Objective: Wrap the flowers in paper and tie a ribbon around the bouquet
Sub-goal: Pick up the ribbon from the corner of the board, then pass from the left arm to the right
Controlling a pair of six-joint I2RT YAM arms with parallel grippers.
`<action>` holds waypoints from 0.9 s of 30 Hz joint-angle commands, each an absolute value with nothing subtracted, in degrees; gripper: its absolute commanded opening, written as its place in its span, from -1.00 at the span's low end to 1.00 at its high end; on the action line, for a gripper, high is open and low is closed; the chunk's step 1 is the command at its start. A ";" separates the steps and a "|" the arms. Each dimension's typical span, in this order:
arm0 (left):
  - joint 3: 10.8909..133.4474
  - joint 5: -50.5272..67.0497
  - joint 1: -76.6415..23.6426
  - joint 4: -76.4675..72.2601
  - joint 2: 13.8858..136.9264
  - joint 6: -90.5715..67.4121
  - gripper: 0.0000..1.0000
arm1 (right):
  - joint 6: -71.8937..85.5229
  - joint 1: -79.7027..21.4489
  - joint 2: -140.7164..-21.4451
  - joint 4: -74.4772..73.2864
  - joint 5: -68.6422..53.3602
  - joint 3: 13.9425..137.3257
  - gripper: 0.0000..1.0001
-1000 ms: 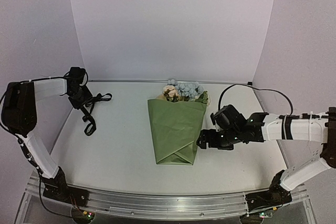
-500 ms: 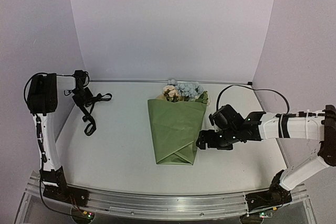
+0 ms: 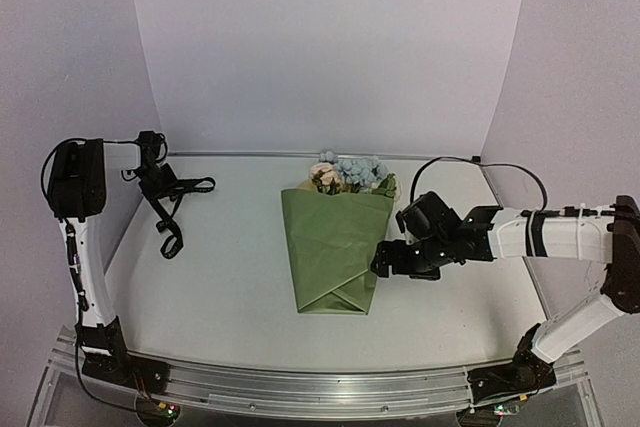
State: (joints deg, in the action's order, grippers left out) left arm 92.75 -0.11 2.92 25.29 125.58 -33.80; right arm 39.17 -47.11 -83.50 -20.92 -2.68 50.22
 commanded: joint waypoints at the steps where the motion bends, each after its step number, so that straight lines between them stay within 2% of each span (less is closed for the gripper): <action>1: 90.71 13.15 -1.47 24.17 109.47 -29.24 -0.99 | 37.99 -46.89 -80.94 -23.11 -0.06 53.09 0.86; 8: 83.61 25.75 -16.95 25.12 95.26 -21.67 -0.99 | 34.33 -46.87 -74.78 -23.39 4.81 52.96 0.83; 13: 78.07 37.64 -28.68 21.99 88.59 -19.94 -1.00 | 29.61 -47.64 -70.21 -18.26 2.87 51.75 0.86; 20: 70.35 45.75 -33.77 9.79 86.04 -30.58 -0.99 | 26.81 -52.18 -70.95 -14.71 -0.34 54.11 0.92; 24: 68.87 50.08 -37.07 8.08 85.30 -28.82 -1.00 | 31.15 -53.56 -73.10 -10.65 -0.70 54.87 0.93; 27: 68.23 54.48 -39.05 8.32 85.08 -26.58 -1.00 | 31.23 -54.37 -74.98 -6.00 -4.47 55.85 0.85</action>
